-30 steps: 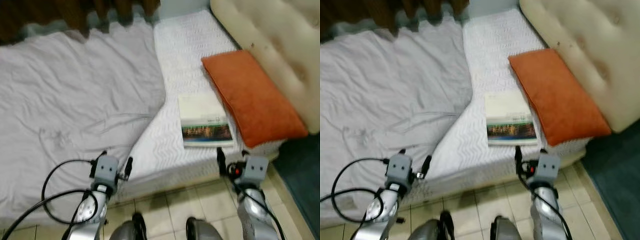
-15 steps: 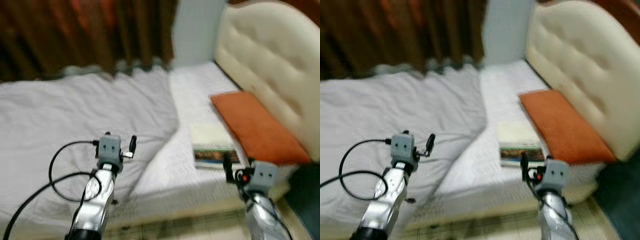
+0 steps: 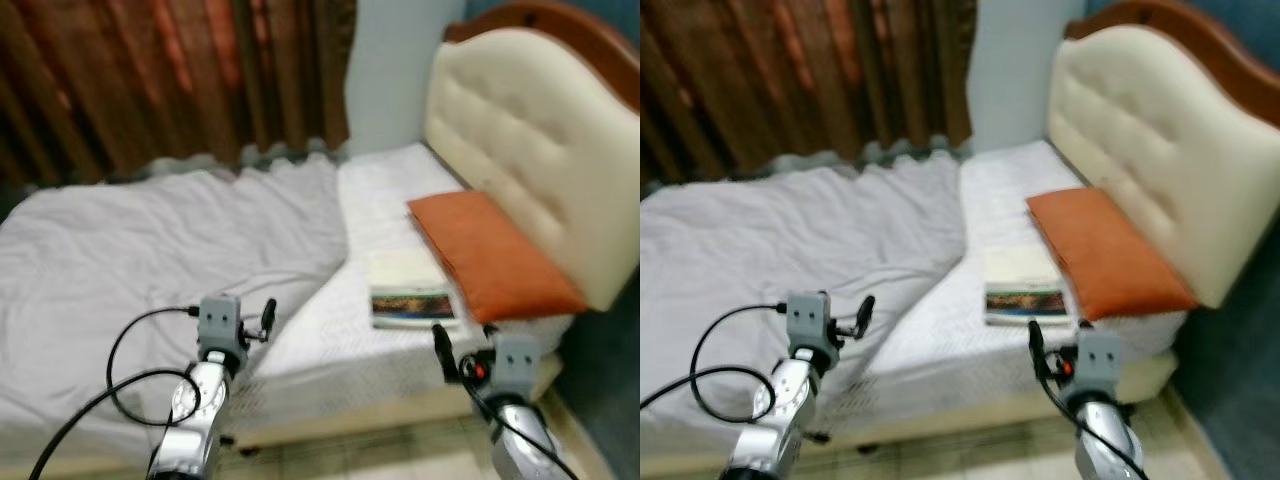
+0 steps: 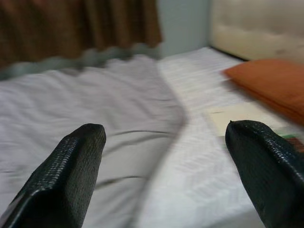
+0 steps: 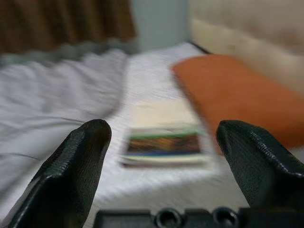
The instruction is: Clean up the room
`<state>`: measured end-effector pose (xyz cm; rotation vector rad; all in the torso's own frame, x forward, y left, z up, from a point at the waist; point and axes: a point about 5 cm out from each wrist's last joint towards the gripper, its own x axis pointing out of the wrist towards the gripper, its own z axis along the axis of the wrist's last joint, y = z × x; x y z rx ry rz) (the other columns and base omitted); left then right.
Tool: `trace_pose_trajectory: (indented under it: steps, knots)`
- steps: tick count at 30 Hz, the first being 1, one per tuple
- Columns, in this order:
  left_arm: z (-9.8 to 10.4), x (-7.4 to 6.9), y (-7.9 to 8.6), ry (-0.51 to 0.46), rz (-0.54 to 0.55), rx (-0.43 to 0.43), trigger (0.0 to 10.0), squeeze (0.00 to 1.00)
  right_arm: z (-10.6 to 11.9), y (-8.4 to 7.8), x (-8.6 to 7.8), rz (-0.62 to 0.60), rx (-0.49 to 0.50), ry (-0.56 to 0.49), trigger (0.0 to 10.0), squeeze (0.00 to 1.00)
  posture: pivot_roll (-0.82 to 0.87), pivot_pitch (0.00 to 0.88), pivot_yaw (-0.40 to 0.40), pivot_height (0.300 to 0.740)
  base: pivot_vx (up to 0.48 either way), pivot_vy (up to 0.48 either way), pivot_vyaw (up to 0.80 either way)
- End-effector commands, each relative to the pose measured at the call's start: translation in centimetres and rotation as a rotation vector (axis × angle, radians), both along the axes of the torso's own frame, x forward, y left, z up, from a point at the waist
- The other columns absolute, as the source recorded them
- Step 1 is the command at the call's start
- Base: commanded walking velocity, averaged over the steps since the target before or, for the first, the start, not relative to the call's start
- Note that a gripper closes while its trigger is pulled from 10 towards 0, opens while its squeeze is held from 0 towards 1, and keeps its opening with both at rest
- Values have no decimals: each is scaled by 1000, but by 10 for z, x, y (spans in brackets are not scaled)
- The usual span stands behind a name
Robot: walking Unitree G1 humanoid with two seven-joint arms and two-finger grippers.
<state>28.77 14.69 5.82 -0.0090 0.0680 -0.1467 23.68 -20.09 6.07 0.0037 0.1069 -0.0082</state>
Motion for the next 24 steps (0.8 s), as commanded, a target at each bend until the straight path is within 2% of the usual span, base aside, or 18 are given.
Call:
trace_pose_trajectory:
  steps: [1,6,9,13,19,22,24]
  knots:
    - [-5,-20,9,-13,5,12,10000,0,9,2,-8,47,-25,-12,10000,0,-217,69,5,740,0,-461,0]
    - [-9,-35,7,-16,8,8,10000,0,6,-10,-18,62,-37,38,10000,0,-202,76,-52,740,0,-457,0]
    - [-12,-35,5,-16,19,-1,10000,0,4,-14,-17,80,-57,58,10000,0,-193,65,-63,740,0,-450,0]
    - [-7,-28,8,-34,29,13,10000,0,7,-17,2,60,-65,45,10000,0,-164,57,-60,740,0,-428,0]
    - [-4,-25,27,-33,45,74,10000,0,4,-2,10,89,-14,44,10000,0,-135,64,-35,740,273,-391,0]
    - [-11,-28,29,4,86,125,10000,0,1,3,10,106,17,56,10000,0,-134,70,-27,740,215,-219,0]
    - [-9,-30,25,-12,86,131,10000,0,0,5,10,119,42,65,10000,0,-135,77,-22,740,0,0,0]
